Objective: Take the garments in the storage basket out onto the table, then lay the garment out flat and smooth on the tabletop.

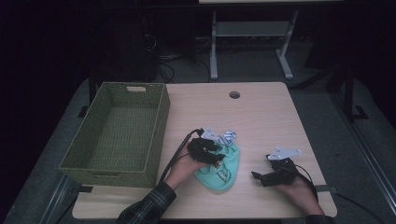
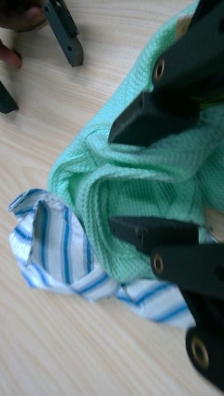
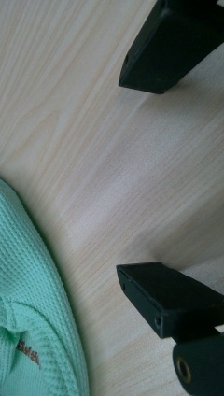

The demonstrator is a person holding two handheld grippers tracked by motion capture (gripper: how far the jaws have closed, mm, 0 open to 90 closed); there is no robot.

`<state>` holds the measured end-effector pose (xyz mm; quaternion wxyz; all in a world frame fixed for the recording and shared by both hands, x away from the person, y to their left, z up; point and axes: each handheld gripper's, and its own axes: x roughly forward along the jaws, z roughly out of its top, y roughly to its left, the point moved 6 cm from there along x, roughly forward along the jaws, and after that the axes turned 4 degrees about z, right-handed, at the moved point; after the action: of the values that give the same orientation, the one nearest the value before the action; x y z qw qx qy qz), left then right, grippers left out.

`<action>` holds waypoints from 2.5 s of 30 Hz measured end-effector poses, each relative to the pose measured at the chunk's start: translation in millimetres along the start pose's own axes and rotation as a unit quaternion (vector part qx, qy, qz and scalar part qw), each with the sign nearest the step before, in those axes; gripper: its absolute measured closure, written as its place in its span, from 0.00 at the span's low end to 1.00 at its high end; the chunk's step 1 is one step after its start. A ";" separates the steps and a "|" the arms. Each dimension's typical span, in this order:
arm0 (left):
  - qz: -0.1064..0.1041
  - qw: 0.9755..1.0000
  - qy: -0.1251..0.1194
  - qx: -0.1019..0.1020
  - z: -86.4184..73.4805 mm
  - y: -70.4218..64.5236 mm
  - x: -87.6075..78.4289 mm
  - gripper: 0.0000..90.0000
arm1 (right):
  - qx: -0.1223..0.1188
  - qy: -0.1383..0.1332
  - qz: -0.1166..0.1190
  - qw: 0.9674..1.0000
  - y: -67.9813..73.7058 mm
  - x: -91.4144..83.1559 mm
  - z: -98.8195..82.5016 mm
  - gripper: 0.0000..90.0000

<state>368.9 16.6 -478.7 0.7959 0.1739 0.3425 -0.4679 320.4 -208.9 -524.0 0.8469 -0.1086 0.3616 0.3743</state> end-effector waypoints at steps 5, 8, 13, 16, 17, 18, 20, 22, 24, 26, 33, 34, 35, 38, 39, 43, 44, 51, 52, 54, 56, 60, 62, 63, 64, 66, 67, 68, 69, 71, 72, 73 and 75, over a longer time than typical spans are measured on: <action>0.002 1.000 -0.007 0.002 -0.5 0.2 -19.4 0.48 | 0.000 0.000 0.000 1.000 0.0 0.0 0.0 0.10; 0.002 1.000 -0.014 -0.004 -2.5 -0.1 -29.4 0.46 | 0.000 0.000 0.000 1.000 0.0 0.0 0.0 0.10; 0.006 1.000 -0.018 -0.015 -11.8 -2.2 -40.9 0.46 | 0.000 0.000 0.000 1.000 0.0 0.1 0.1 0.10; 0.007 1.000 -0.020 -0.023 -18.7 -2.9 -45.4 0.46 | 0.000 0.000 0.000 1.000 -0.1 0.1 0.1 0.10; 0.010 1.000 -0.017 -0.022 -21.5 -2.4 -46.8 0.46 | 0.000 0.000 0.000 1.000 -0.1 0.1 0.1 0.10; 0.009 1.000 -0.014 -0.024 -24.4 -2.5 -47.7 0.46 | 0.000 0.000 0.000 1.000 -0.1 0.1 0.1 0.10; 0.009 1.000 -0.006 -0.026 -30.5 -2.6 -49.7 0.47 | 0.000 0.000 0.000 1.000 -0.1 0.1 0.1 0.10; 0.004 0.999 -0.006 -0.031 -35.9 -3.1 -51.5 0.51 | 0.000 0.000 0.000 1.000 -0.1 0.1 0.1 0.10; 0.002 0.999 -0.002 -0.036 -40.9 -4.8 -53.2 0.55 | 0.000 0.000 0.000 1.000 -0.1 0.1 0.1 0.10; 0.002 0.999 0.003 -0.033 -45.9 -6.8 -55.3 0.62 | -0.001 0.000 0.000 1.000 -0.1 0.1 0.1 0.10; 0.000 0.999 0.029 -0.032 -61.1 -15.4 -57.2 0.89 | -0.001 0.000 0.000 1.000 -0.1 0.1 0.1 0.10; 0.000 0.999 0.040 -0.024 -63.0 -15.3 -57.1 0.92 | 0.000 0.000 0.000 1.000 0.0 0.1 0.1 0.10; -0.001 0.999 0.045 -0.027 -64.2 -17.3 -55.8 0.94 | 0.000 0.000 0.000 1.000 -0.1 0.1 0.1 0.10; -0.003 0.998 0.068 -0.009 -68.6 -21.9 -52.7 0.99 | 0.000 0.000 0.000 1.000 -0.1 0.1 0.1 0.10; -0.006 0.998 0.069 -0.008 -68.7 -22.9 -52.1 0.99 | 0.000 0.000 0.000 1.000 -0.1 0.0 0.0 0.10; -0.012 0.997 0.076 -0.006 -71.0 -27.3 -47.9 0.99 | 0.000 0.000 0.000 1.000 -0.1 0.0 0.1 0.10; -0.013 0.997 0.073 -0.014 -71.3 -29.1 -45.6 0.99 | -0.001 0.000 0.000 1.000 -0.1 0.0 0.1 0.10; -0.016 0.997 0.081 -0.009 -75.1 -30.3 -39.5 0.99 | 0.002 -0.002 -0.004 1.000 0.7 0.5 0.6 0.11; -0.016 0.996 0.086 0.000 -75.7 -29.3 -40.0 0.99 | 0.001 0.000 -0.004 1.000 1.1 0.0 1.1 0.17; -0.017 0.996 0.086 0.002 -75.9 -28.9 -39.8 0.99 | 0.001 0.002 0.001 1.000 2.8 -0.7 3.5 0.22; -0.019 0.996 0.087 0.006 -76.3 -29.0 -39.7 0.99 | 0.004 0.006 0.011 1.000 4.0 -0.6 7.2 0.29; -0.024 0.996 0.089 0.006 -76.2 -28.5 -39.7 0.98 | 0.001 -0.002 0.011 1.000 4.1 -1.5 16.6 0.40; -0.027 0.996 0.088 0.004 -76.4 -28.3 -39.6 0.98 | -0.004 -0.005 0.013 1.000 3.2 -1.4 21.5 0.51; -0.025 0.996 0.086 0.002 -76.2 -28.5 -39.3 0.98 | -0.008 -0.009 0.020 1.000 3.4 -1.3 24.3 0.53; -0.025 0.996 0.087 0.003 -76.2 -28.6 -39.4 0.98 | -0.012 -0.008 0.025 1.000 2.7 -0.3 27.8 0.54; -0.022 0.996 0.089 0.004 -75.9 -29.2 -39.2 0.98 | -0.007 -0.004 0.038 0.999 2.4 2.1 32.4 0.57; -0.021 0.996 0.090 0.005 -75.6 -29.3 -39.2 0.98 | -0.009 -0.007 0.043 0.999 1.9 3.5 35.6 0.58; -0.020 0.996 0.091 0.005 -75.5 -29.5 -39.2 0.98 | -0.010 -0.010 0.043 0.999 1.7 4.4 38.1 0.59; -0.019 0.996 0.088 0.000 -75.0 -30.5 -38.6 0.98 | -0.009 -0.010 0.043 0.999 2.0 4.9 39.9 0.60; -0.020 0.995 0.094 0.008 -75.3 -28.8 -39.2 0.99 | -0.019 -0.013 0.041 0.999 1.0 5.4 45.2 0.62; -0.021 0.995 0.093 0.002 -75.0 -29.1 -38.8 0.99 | -0.023 -0.019 0.041 0.999 0.1 5.8 48.1 0.64; -0.023 0.995 0.093 -0.001 -74.8 -29.0 -38.6 0.99 | -0.023 -0.020 0.040 0.999 -1.0 5.8 50.8 0.65; -0.025 0.995 0.096 0.002 -75.0 -28.0 -38.8 0.99 | -0.024 -0.026 0.039 0.999 -3.6 6.1 56.2 0.68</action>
<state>303.3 71.6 -502.8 0.7472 0.2113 0.4207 -0.4691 355.6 -182.6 -488.4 0.8378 -0.1051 0.3341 0.4188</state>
